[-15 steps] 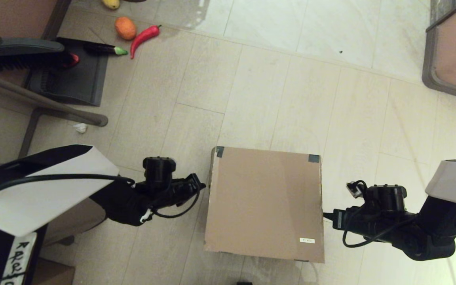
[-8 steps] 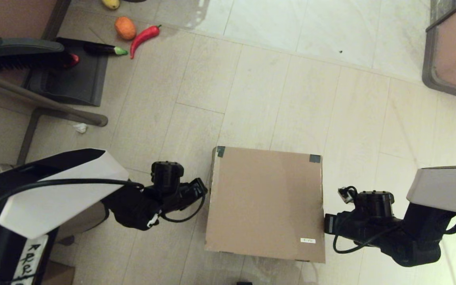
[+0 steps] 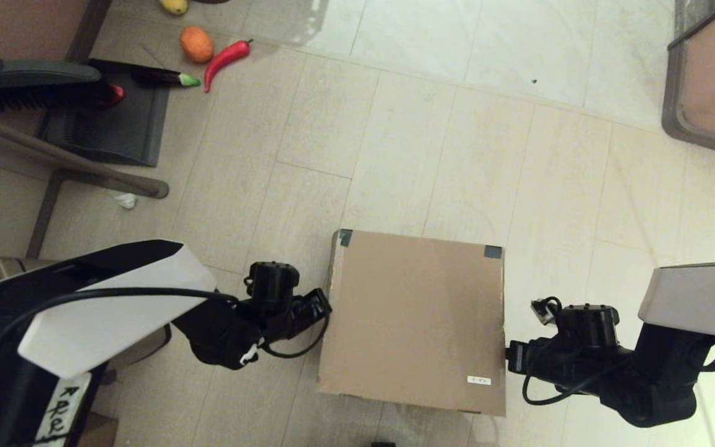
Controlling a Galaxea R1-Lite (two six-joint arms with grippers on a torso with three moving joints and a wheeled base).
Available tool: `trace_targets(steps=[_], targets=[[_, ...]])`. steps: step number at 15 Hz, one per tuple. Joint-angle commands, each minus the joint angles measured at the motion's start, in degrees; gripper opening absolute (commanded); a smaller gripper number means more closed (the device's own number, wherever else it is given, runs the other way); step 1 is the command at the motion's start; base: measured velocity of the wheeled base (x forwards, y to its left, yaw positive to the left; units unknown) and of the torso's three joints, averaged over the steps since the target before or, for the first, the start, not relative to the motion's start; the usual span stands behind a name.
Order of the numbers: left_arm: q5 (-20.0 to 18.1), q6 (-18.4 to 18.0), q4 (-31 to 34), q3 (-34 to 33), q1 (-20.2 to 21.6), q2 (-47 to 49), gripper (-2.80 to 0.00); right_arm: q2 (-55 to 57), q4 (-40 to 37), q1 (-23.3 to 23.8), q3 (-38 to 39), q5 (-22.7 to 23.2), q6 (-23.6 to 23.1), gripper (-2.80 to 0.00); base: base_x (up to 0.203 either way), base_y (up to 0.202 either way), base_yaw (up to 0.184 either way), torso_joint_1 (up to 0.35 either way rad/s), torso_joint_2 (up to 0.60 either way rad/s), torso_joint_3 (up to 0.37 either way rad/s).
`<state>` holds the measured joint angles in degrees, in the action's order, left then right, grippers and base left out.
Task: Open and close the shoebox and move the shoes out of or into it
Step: Open the shoe box
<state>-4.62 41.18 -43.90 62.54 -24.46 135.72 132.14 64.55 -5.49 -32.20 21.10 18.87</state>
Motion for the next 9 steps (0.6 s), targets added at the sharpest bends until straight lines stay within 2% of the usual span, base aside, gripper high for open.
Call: trace_targets(steps=[1, 4, 9], targets=[[0.4, 0.4, -0.2, -1.2, -0.8, -2.2, -2.8, -2.5, 0.5, 0.0, 0.5, 0.2, 1.8, -2.8, 0.0, 0.0, 0.0, 0.0, 0.0, 0.0], [0.5, 0.5, -0.1, -4.0, -0.8, -6.1, -2.8, -5.7, 0.4, 0.0, 1.4, 0.4, 7.8, -2.8, 0.0, 0.0, 0.0, 0.0, 0.0, 0.0], [0.7, 2.8, 0.2, -7.5, -0.8, -11.9, -2.8, -8.6, 0.4, 0.0, 4.1, 1.2, 10.1, -2.8, 0.0, 0.0, 0.0, 0.0, 0.0, 0.0]])
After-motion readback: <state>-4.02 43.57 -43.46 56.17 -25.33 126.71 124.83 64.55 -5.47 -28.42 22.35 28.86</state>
